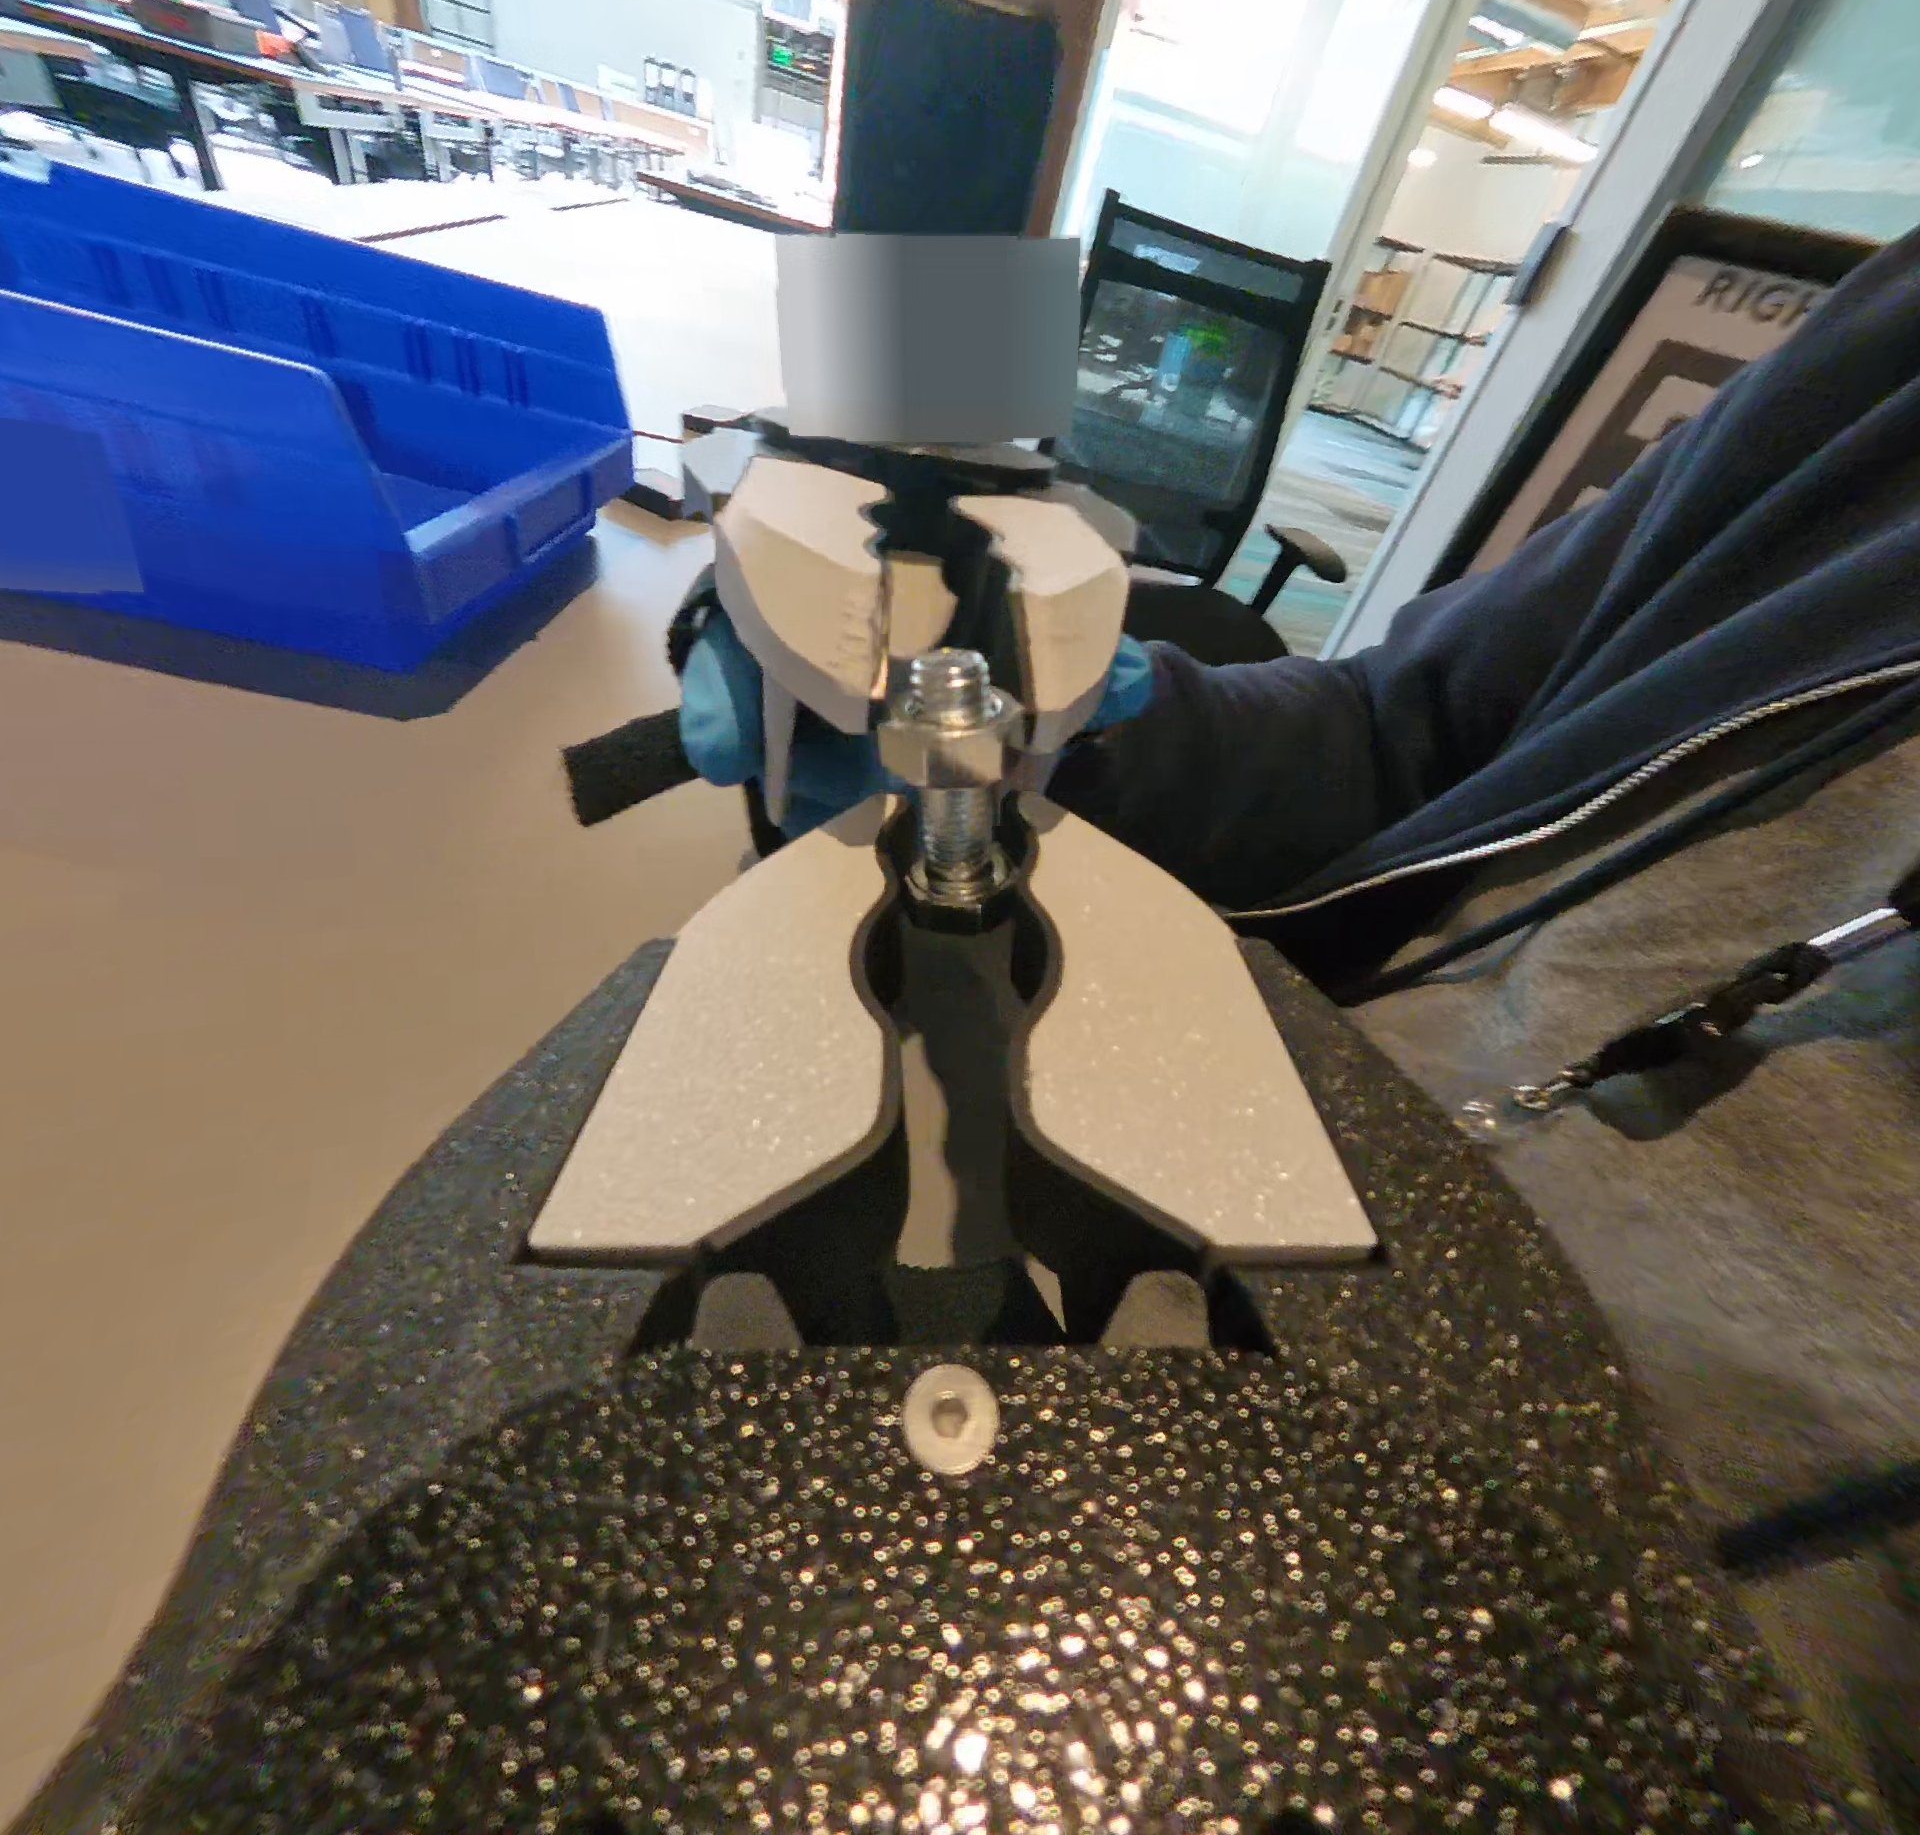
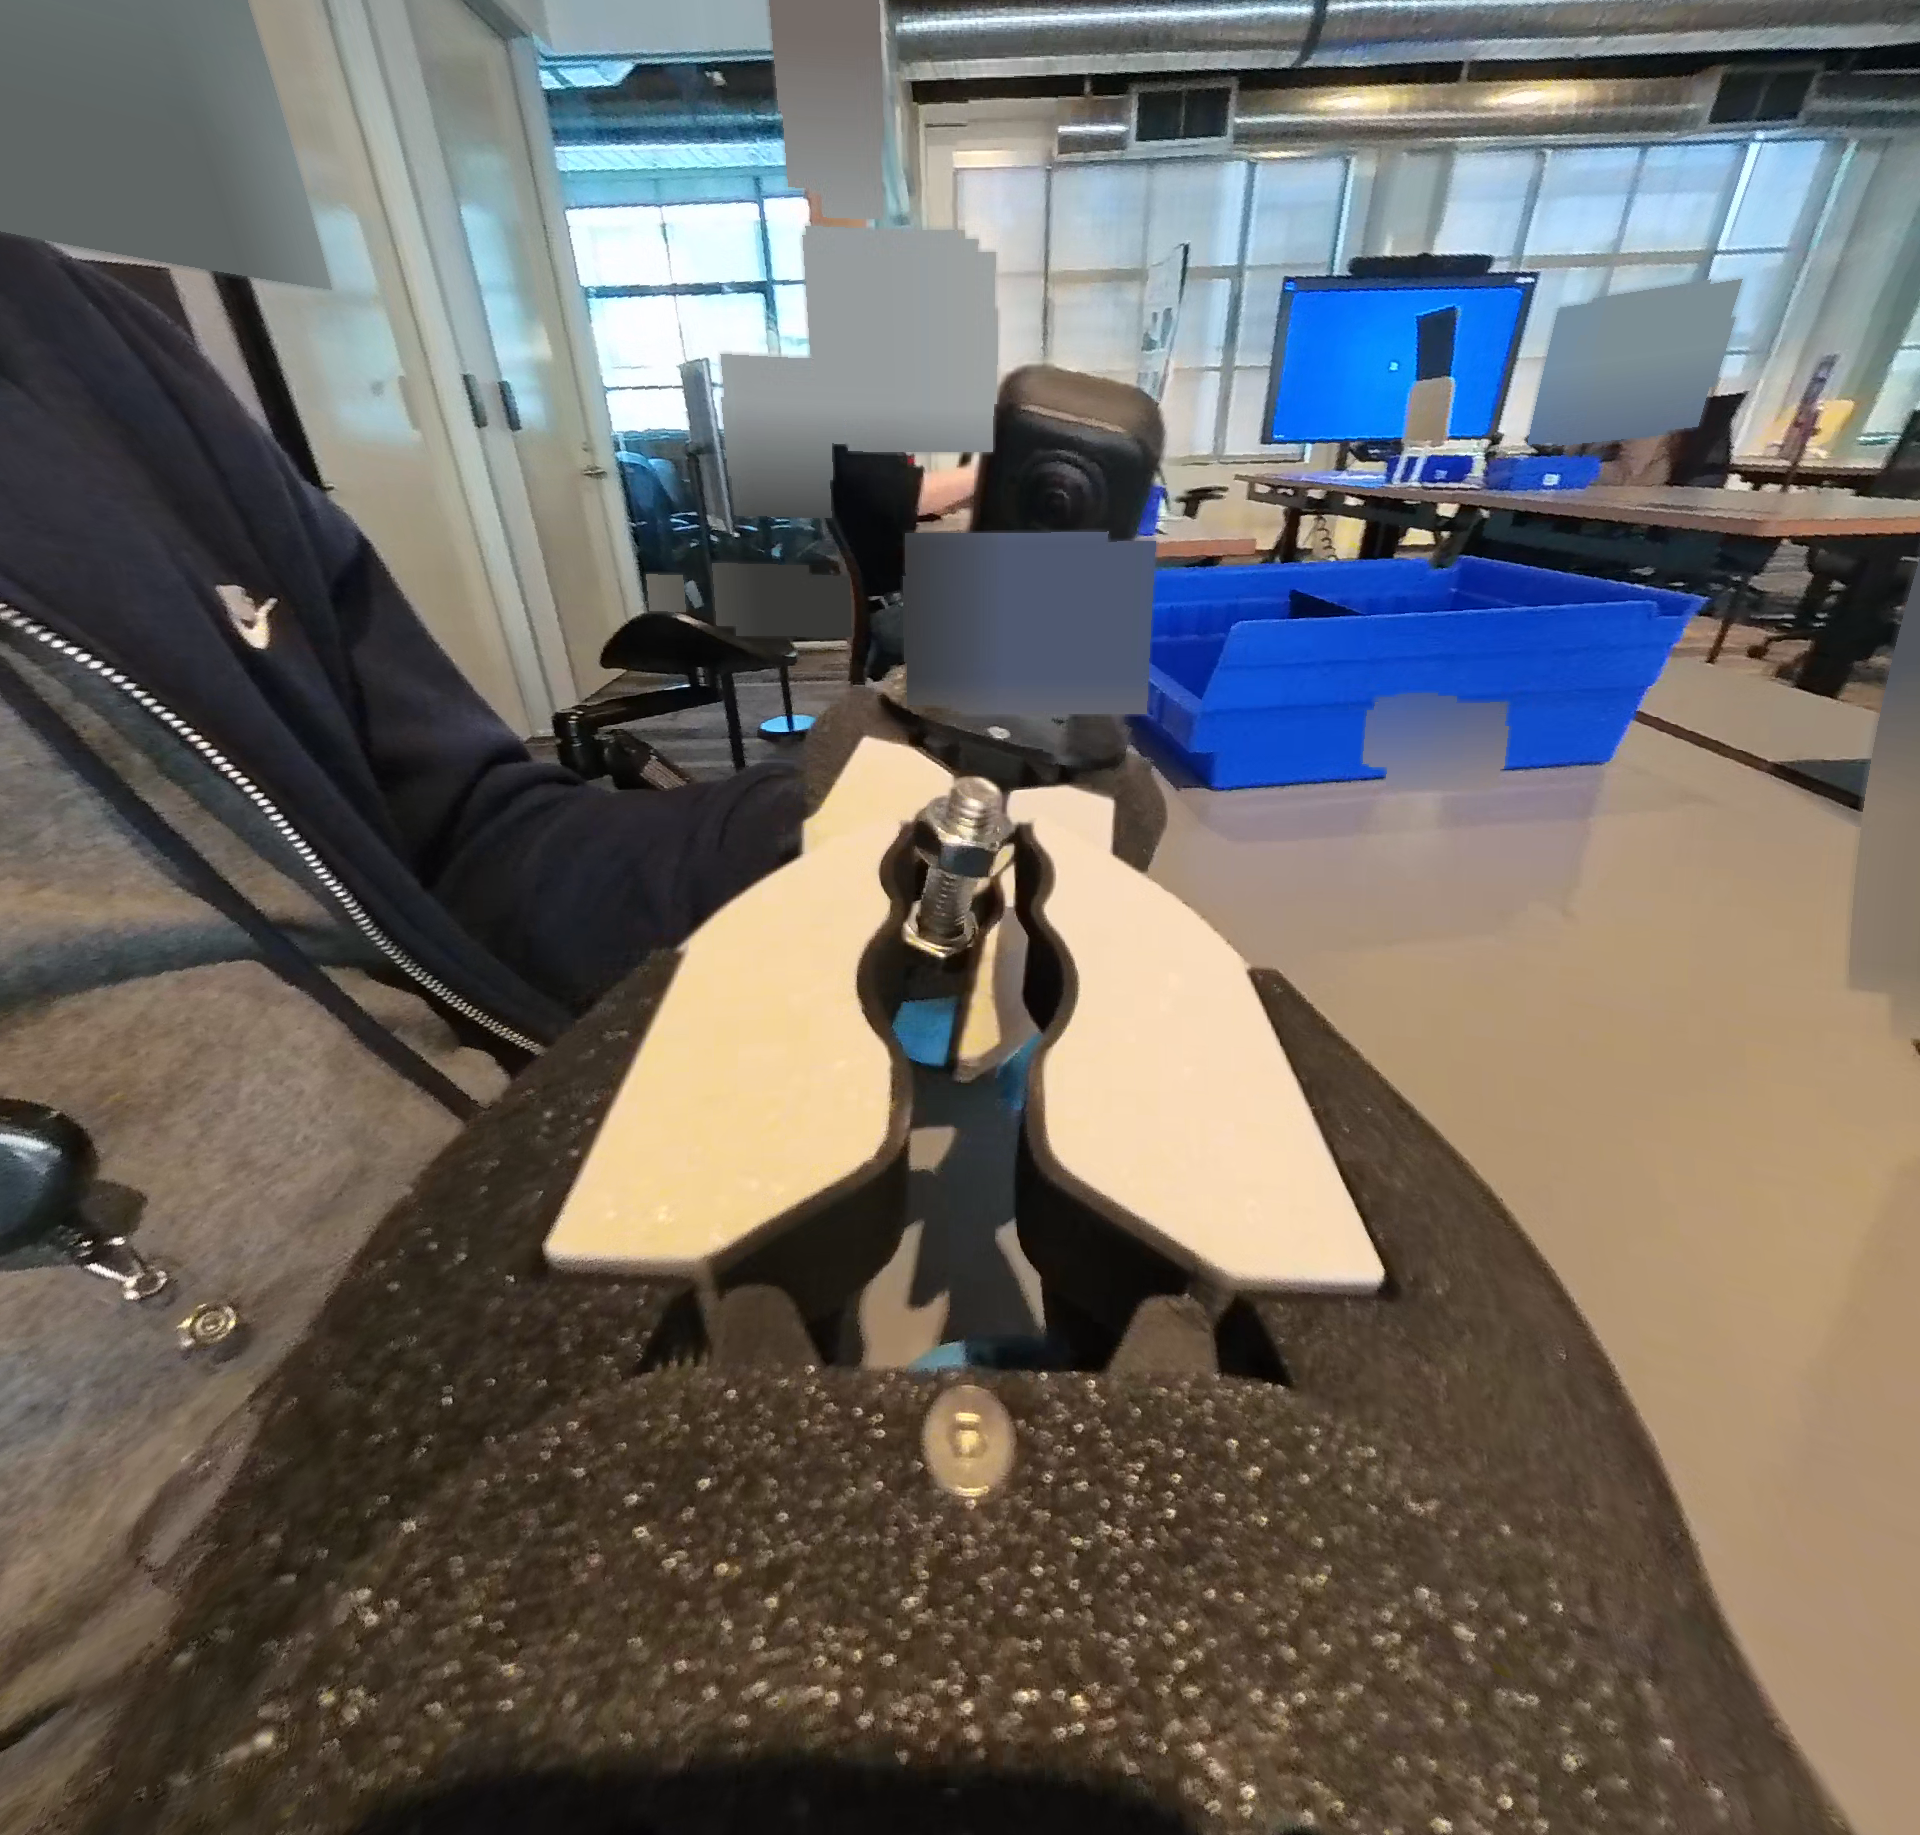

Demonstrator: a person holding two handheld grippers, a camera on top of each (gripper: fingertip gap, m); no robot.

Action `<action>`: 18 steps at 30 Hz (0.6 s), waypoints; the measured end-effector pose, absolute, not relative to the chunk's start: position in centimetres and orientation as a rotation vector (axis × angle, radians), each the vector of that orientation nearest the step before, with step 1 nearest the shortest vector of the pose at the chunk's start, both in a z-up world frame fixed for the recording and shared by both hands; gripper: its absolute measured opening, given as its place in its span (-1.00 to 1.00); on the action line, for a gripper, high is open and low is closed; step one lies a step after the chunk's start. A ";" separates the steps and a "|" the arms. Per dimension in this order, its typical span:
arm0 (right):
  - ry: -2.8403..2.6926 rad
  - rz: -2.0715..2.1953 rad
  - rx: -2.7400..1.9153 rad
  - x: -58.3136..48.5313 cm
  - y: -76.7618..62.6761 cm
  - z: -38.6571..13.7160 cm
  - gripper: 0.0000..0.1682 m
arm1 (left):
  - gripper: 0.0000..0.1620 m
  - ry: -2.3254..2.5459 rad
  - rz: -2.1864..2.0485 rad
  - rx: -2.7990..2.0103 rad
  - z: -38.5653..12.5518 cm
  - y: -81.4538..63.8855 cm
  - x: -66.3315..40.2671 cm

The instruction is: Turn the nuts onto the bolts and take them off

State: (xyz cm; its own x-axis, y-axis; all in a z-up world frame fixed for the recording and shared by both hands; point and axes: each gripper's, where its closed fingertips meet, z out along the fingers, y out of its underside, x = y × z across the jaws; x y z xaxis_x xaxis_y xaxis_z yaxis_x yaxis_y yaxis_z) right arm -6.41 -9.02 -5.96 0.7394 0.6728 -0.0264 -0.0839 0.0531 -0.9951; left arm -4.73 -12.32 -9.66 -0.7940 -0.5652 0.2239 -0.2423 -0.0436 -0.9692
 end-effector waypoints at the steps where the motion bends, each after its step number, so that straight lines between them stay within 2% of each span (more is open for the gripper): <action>1: -0.509 0.595 -1.423 -6.2 -8.8 -6.0 -0.79 | -0.81 1.971 -1.883 -0.876 -9.7 -12.0 -4.4; 18: -0.260 0.044 -1.537 -3.6 -5.7 -6.5 -0.79 | -0.81 1.665 -1.017 -0.917 -10.5 -6.0 -0.2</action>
